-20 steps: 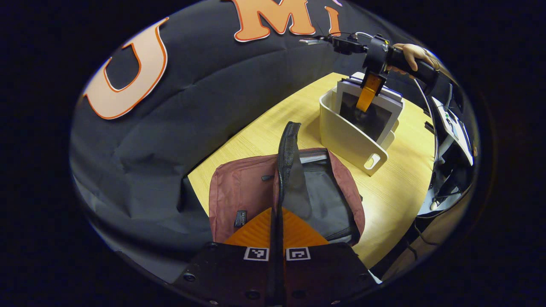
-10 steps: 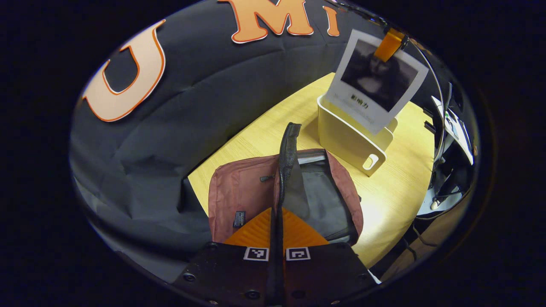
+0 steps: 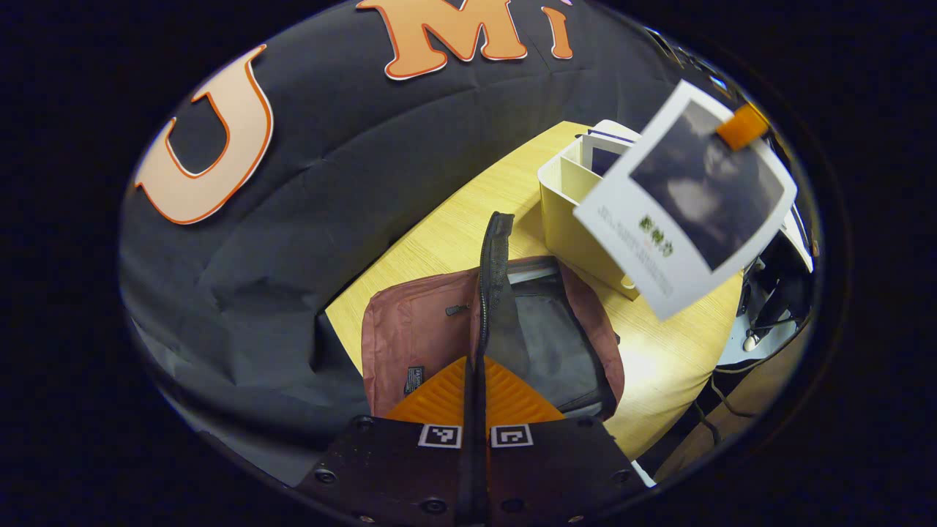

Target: Open the schoolbag, grab two books from the bookshelf and put them into the schoolbag.

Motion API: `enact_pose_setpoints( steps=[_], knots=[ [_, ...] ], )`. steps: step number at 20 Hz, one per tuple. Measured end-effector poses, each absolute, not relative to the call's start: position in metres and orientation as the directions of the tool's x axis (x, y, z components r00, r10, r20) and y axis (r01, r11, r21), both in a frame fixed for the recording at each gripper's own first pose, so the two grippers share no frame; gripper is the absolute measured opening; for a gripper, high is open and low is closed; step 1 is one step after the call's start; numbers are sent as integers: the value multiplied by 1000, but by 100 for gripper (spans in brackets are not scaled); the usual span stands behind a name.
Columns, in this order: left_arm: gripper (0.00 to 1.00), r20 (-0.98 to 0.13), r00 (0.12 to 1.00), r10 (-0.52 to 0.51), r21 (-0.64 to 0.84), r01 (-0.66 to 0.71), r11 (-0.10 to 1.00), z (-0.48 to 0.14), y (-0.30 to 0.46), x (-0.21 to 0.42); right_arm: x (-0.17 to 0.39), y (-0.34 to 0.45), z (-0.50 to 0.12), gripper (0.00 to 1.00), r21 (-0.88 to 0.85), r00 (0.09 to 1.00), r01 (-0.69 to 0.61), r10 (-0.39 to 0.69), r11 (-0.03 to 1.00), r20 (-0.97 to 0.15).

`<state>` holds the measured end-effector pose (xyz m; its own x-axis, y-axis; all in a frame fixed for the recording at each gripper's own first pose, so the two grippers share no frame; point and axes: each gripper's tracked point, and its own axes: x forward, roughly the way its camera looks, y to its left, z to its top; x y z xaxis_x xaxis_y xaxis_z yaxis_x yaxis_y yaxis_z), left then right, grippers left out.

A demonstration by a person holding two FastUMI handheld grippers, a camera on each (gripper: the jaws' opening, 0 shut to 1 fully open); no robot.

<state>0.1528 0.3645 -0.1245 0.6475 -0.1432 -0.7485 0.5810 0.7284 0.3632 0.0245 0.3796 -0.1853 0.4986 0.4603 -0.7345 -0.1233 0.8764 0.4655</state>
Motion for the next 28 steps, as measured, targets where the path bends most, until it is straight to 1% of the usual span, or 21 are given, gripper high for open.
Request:
enact_pose_setpoints(
  steps=[5, 8, 11, 15, 17, 20, 21, 23, 25, 26, 27, 28],
  knots=[
    [1, -751, 645, -142, 365, 584, 725, -114, 359, 149, 30, 417, -262, 34, 570, 532, -69, 514, 819, -673],
    [1, -764, 632, -133, 364, 591, 720, -110, 355, 145, 44, 449, -293, 34, 602, 559, -84, 537, 794, -631],
    [1, -769, 629, -116, 382, 597, 706, -103, 351, 144, 55, 481, -324, 34, 587, 561, -111, 538, 802, -629],
    [1, -760, 639, -119, 405, 608, 683, -89, 340, 138, 68, 509, -342, 34, 610, 571, -113, 554, 784, -606],
    [1, -758, 641, -124, 404, 609, 683, -85, 335, 137, 75, 522, -350, 34, 625, 575, -92, 554, 775, -602],
    [1, -754, 646, -121, 419, 615, 668, -85, 329, 137, 89, 533, -354, 34, 623, 627, -44, 508, 781, -591],
    [1, -756, 642, -127, 415, 620, 666, -85, 326, 137, 91, 537, -356, 34, 619, 630, -38, 500, 784, -594],
    [1, -751, 649, -125, 431, 624, 652, -82, 322, 139, 95, 543, -360, 34, 618, 623, -11, 489, 786, -611],
    [1, -750, 649, -125, 433, 625, 650, -83, 319, 140, 89, 549, -371, 35, 609, 567, 32, 487, 793, -664],
    [1, -754, 645, -127, 426, 627, 652, -84, 319, 139, 82, 551, -379, 38, 592, 527, 45, 484, 805, -699],
    [1, -755, 643, -128, 425, 628, 652, -85, 319, 141, 74, 551, -383, 39, 571, 501, 52, 473, 820, -725],
    [1, -754, 644, -126, 428, 628, 650, -86, 319, 141, 70, 547, -390, 44, 536, 482, 64, 444, 842, -755]
  ],
)
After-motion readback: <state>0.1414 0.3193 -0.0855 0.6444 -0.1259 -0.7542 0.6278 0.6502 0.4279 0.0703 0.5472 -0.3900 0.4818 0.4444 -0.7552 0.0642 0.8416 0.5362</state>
